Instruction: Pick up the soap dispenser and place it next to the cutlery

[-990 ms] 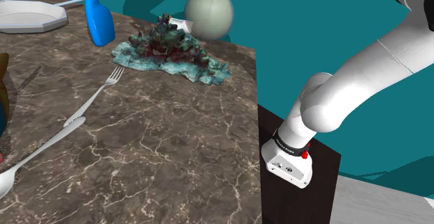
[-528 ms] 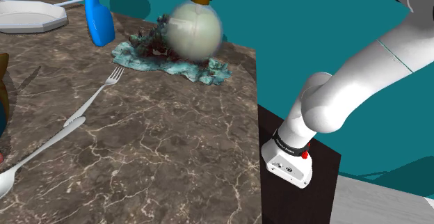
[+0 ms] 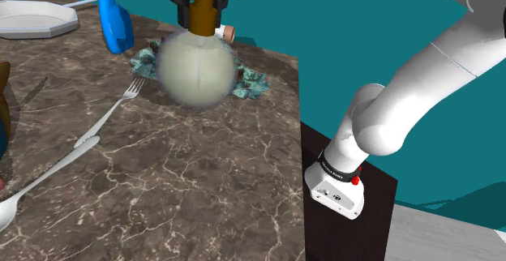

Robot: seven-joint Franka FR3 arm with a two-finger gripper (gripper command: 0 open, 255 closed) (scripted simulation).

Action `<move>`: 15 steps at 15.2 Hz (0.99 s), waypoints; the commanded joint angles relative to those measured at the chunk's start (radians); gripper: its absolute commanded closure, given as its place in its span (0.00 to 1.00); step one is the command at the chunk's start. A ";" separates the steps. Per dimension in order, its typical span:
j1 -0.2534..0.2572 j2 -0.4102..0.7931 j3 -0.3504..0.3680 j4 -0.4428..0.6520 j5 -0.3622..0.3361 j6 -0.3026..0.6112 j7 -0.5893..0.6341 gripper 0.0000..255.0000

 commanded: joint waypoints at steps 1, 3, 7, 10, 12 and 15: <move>0.014 0.042 0.045 0.025 -0.008 0.023 0.059 1.00; 0.029 0.083 0.088 0.050 -0.021 0.043 0.116 1.00; 0.065 0.186 0.173 0.117 -0.069 0.078 0.236 1.00; 0.111 0.295 0.238 0.192 -0.136 0.098 0.343 1.00; 0.111 0.283 0.233 0.152 -0.128 0.127 0.336 1.00; 0.108 0.267 0.229 0.096 -0.118 0.170 0.326 1.00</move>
